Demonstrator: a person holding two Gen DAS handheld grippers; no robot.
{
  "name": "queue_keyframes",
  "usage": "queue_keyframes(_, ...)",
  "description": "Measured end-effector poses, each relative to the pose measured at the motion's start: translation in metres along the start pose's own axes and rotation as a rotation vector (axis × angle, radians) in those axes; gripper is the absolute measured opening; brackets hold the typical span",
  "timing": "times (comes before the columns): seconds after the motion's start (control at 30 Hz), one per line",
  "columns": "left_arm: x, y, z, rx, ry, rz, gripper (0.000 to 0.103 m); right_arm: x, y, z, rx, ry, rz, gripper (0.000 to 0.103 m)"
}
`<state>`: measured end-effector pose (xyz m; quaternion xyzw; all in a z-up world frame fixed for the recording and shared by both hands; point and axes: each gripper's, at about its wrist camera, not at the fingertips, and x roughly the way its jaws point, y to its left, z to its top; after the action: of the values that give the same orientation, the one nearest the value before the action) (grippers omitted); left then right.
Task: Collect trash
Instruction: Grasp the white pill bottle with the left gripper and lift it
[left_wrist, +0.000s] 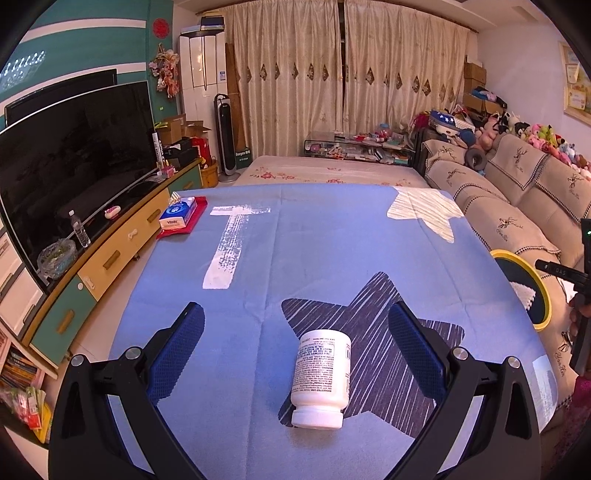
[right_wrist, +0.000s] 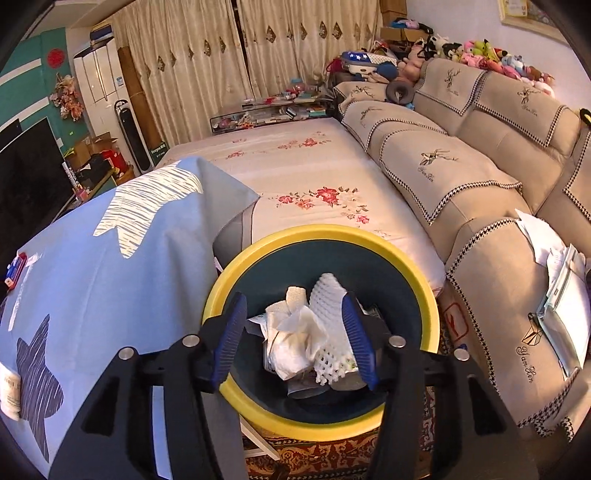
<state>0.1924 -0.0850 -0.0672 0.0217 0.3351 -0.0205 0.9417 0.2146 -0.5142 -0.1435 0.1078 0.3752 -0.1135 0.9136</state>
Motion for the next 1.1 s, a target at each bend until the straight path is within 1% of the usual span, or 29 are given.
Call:
queue_keyframes(0.17,0.017,-0.008,-0.006,0.035,0.046,0.003,0.098,-0.016,0.008,-0.003,-0.012,-0.02,0.035,0.055)
queue_keyframes(0.4,0.052,-0.023,-0.02,0.089,0.144,0.016,0.097,-0.028,0.018,-0.011,-0.035,-0.021,0.071,0.055)
queue_keyframes(0.6,0.075,-0.025,-0.03,0.086,0.2,0.023,0.082,-0.026,0.018,-0.014,-0.033,-0.007,0.085,0.055)
queue_keyframes(0.67,0.08,-0.025,-0.032,0.084,0.214,0.027,0.078,-0.024,0.017,-0.016,-0.031,0.0,0.092,0.055)
queue_keyframes(0.93,0.088,-0.025,-0.037,0.085,0.244,0.02,0.07,-0.021,0.015,-0.019,-0.025,0.013,0.099,0.055)
queue_keyframes(1.1,0.092,-0.028,-0.041,0.087,0.268,0.006,0.06,-0.021,0.014,-0.02,-0.022,0.016,0.102,0.055)
